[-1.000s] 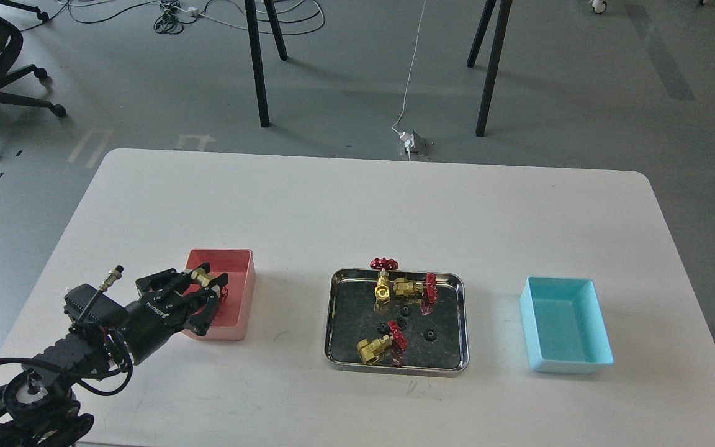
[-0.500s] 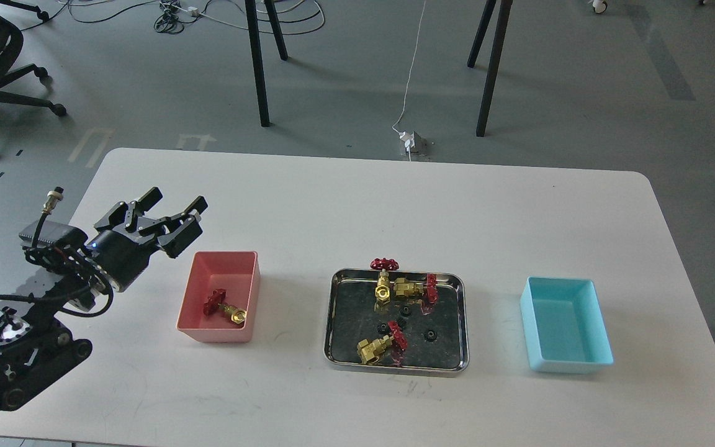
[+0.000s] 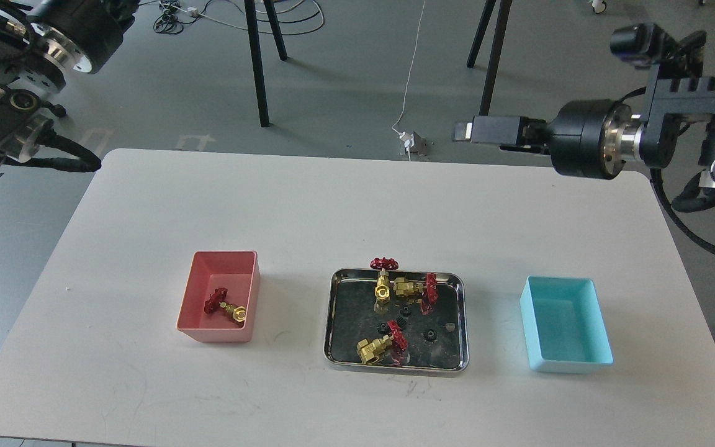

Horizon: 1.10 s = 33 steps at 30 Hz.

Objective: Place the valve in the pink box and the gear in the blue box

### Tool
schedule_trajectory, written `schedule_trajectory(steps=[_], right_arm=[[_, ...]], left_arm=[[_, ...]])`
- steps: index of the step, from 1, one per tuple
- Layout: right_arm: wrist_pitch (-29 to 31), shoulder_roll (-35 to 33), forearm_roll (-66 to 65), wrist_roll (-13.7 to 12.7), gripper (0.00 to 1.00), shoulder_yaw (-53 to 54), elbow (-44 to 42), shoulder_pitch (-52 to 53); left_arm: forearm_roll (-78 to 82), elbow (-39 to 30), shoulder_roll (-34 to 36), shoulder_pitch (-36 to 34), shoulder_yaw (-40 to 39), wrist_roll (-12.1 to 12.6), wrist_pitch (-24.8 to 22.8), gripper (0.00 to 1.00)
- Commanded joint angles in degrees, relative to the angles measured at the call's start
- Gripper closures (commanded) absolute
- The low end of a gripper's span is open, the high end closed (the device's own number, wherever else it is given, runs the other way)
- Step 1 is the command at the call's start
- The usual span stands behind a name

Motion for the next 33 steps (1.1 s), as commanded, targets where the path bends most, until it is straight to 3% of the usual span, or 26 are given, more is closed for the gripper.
schedule_trajectory(steps=[1, 7, 15, 20, 33], right_arm=[[4.2, -1.5, -10.3, 0.8, 0.01, -8.0, 5.1, 0.0], [6.4, 0.8, -27.5, 4.5, 0.01, -14.0, 4.9, -3.0], [6.4, 10.0, -45.0, 5.9, 0.08, -13.4, 0.4, -12.4], [6.4, 15.5, -48.4, 6.2, 0.16, -10.7, -5.9, -14.9], [6.4, 25.5, -50.9, 6.1, 0.21, -9.8, -14.4, -17.2]], left_arm=[[-0.4, 4.4, -0.2, -3.4, -0.5, 0.1, -3.1, 0.01], [-0.3, 6.8, 0.0, -5.2, -0.5, -0.2, -3.1, 0.01], [-0.3, 7.0, 0.1, -6.3, -0.6, -0.5, -2.5, 0.01], [-0.4, 7.0, 0.3, -6.9, -0.6, -0.5, -1.6, 0.01], [-0.4, 8.5, 0.5, -8.1, -0.6, -0.8, -1.6, 0.01]])
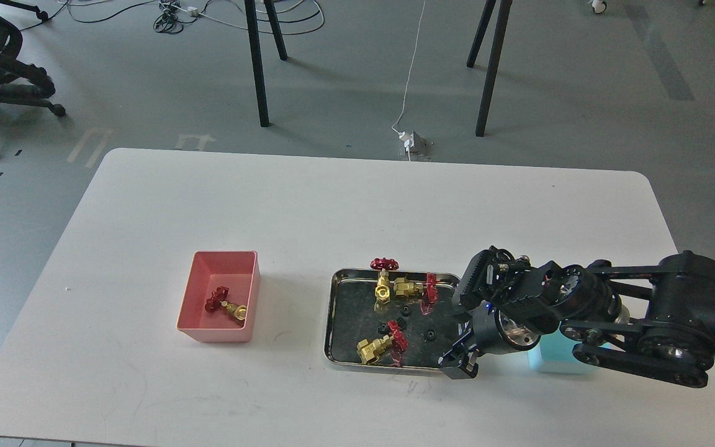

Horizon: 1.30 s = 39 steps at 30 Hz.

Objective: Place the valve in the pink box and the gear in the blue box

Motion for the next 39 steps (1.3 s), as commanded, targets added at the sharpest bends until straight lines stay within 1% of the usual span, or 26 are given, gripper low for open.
schedule_trajectory(steps=[1, 7, 12, 15, 16, 22, 25, 34, 39], right_arm=[[0.0, 2.8, -0.2, -0.1, 0.21, 0.0, -3.0, -0.5], [0.0, 6.9, -0.2, -0.2, 0.23, 0.4, -7.9, -1.3], [0.0, 8.7, -0.2, -0.4, 0.25, 0.4, -9.0, -1.5], [0.0, 9.0, -0.3, -0.5, 0.31, 0.4, -9.6, -1.6], [0.0, 9.1, -0.2, -0.6, 0.34, 0.4, -9.7, -1.6], [0.0, 8.4, -0.3, -0.8, 0.43, 0.3, -9.6, -1.6], [0.0, 8.3, -0.3, -0.8, 0.51, 0.3, -9.6, -1.6], [0.0, 8.3, -0.3, -2.3, 0.69, 0.4, -9.6, -1.7], [0.0, 8.3, -0.2, -2.4, 0.80, 0.4, -9.3, -1.8]], left_arm=[[0.0, 0.0, 0.3, -0.2, 0.0, 0.0, 0.0, 0.01], [0.0, 0.0, 0.8, -0.2, -0.3, -0.1, 0.0, 0.01], [0.0, 0.0, 0.9, -0.2, -0.3, -0.1, 0.0, 0.01], [0.0, 0.0, 0.9, -0.2, -0.3, -0.1, 0.0, 0.01], [0.0, 0.0, 0.9, -0.2, -0.3, -0.1, 0.0, 0.01], [0.0, 0.0, 0.8, -0.2, -0.3, -0.4, 0.0, 0.01], [0.0, 0.0, 0.8, -0.2, -0.3, -0.5, 0.0, 0.01], [0.1, 0.0, 0.8, -0.2, -0.3, -0.5, 0.0, 0.01], [0.0, 0.0, 0.9, -0.2, -0.3, -0.5, 0.1, 0.01]])
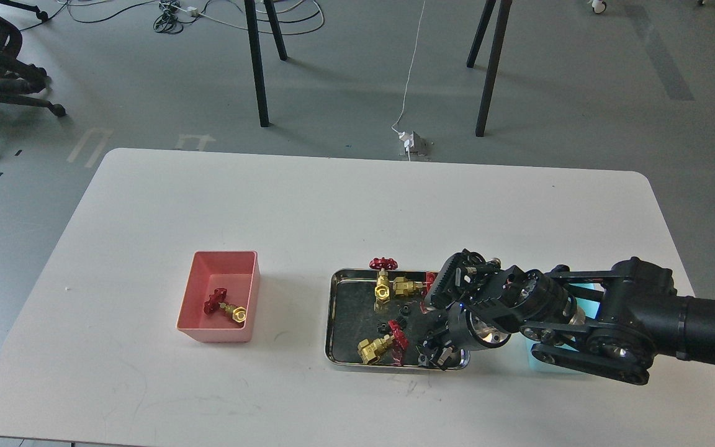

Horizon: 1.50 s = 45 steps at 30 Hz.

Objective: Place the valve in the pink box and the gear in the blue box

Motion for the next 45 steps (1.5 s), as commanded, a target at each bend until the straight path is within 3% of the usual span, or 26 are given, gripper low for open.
schedule_trajectory(steps=[1, 8, 13, 19, 24, 31, 35, 39, 42, 45], right_arm=[[0.0, 0.0, 0.1, -0.1, 0.82, 0.0, 0.4, -0.1], [0.0, -2.7, 0.8, -0.3, 0.87, 3.8, 5.9, 0.4], [0.0, -13.1, 1.4, -1.2, 0.86, 10.8, 17.4, 0.5], [0.0, -31.5, 6.3, -1.1, 0.86, 14.1, 26.3, -0.4], [0.0, -43.1, 9.0, -0.5, 0.86, 14.2, 26.7, -4.9], [0.0, -44.3, 9.5, -0.5, 0.84, 13.8, 22.3, -10.5], [-1.1, -40.6, 9.5, -0.8, 0.71, 14.0, 18.8, -11.4], [-2.3, -39.0, 9.7, -0.8, 0.36, 14.1, 17.8, -11.6], [-4.3, -37.7, 10.6, -0.9, 0.18, 14.5, 17.9, -11.7], [-3.9, -38.1, 16.1, -1.2, 0.12, 17.6, 18.5, -11.5]], left_arm=[[-0.1, 0.0, 0.1, 0.0, 0.1, 0.0, 0.1, 0.01], [0.0, 0.0, 0.2, 0.1, 0.1, 0.0, 0.1, 0.01], [0.0, 0.0, 0.2, 0.1, 0.2, 0.0, 0.0, 0.01], [0.0, 0.0, 0.3, 0.1, 0.3, 0.0, 0.1, 0.01], [0.0, 0.1, 0.3, 0.1, 0.1, 0.0, 0.1, 0.01], [-0.1, 0.1, 0.7, 0.1, 0.1, 0.0, 0.8, 0.01], [-0.1, 0.1, 1.1, 0.0, 0.1, 0.0, 0.9, 0.01], [-0.1, 0.1, 1.1, 0.0, 0.1, 0.0, 0.9, 0.01], [-0.1, 0.0, 1.1, 0.0, 0.1, 0.1, 1.0, 0.01], [-0.1, 0.0, 1.2, 0.0, 0.2, 0.1, 1.0, 0.01]])
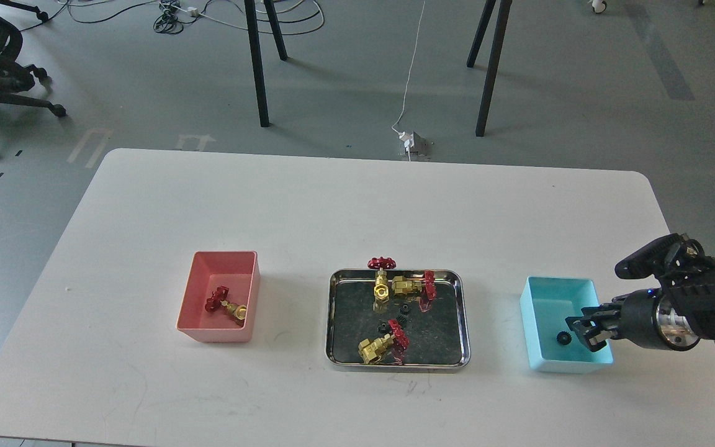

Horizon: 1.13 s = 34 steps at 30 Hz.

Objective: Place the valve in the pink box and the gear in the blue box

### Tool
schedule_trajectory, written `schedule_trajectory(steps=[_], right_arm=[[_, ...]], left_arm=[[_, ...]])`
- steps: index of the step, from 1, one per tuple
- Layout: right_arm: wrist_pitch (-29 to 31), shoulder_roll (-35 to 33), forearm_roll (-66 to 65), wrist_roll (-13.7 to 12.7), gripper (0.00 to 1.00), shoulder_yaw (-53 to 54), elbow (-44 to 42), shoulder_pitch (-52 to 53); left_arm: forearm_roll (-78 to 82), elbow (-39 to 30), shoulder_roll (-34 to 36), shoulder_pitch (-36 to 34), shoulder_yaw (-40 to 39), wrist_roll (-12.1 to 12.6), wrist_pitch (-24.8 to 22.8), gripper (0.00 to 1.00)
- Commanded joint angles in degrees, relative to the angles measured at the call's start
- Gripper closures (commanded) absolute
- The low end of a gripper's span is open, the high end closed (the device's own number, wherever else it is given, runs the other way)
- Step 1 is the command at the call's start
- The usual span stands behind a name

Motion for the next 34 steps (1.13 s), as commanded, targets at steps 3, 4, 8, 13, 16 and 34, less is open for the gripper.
schedule_trajectory(steps=[3, 4, 8, 13, 16, 34], right_arm=[[0.6, -1.2, 13.5, -0.3, 0.08, 9.5, 0.9, 0.3], [0.7, -1.6, 17.8, -0.3, 0.08, 12.4, 0.4, 0.4], [-0.6, -1.6, 35.4, -0.2, 0.07, 22.6, -2.8, 0.3], [-9.0, 0.9, 54.8, -0.3, 0.06, 32.8, -11.7, 0.6], [-14.5, 5.5, 59.7, -0.6, 0.06, 37.0, -19.6, 2.6], [-31.5, 24.7, 60.5, -3.8, 0.01, 37.1, -43.5, 18.0]], left_arm=[[0.0, 0.0, 0.6, 0.1, 0.0, 0.0, -0.1, 0.01], [0.0, 0.0, 0.8, 0.1, 0.1, 0.0, -0.1, 0.01], [0.0, 0.0, 0.9, 0.1, 0.2, 0.1, 0.0, 0.01], [-0.1, 0.0, 0.6, 0.7, 0.1, 0.7, 0.3, 0.01], [-0.2, 0.0, 0.3, 0.7, 0.1, 0.8, 0.8, 0.01], [0.4, -0.9, -5.9, 0.8, 0.8, 1.3, 2.6, 0.01]])
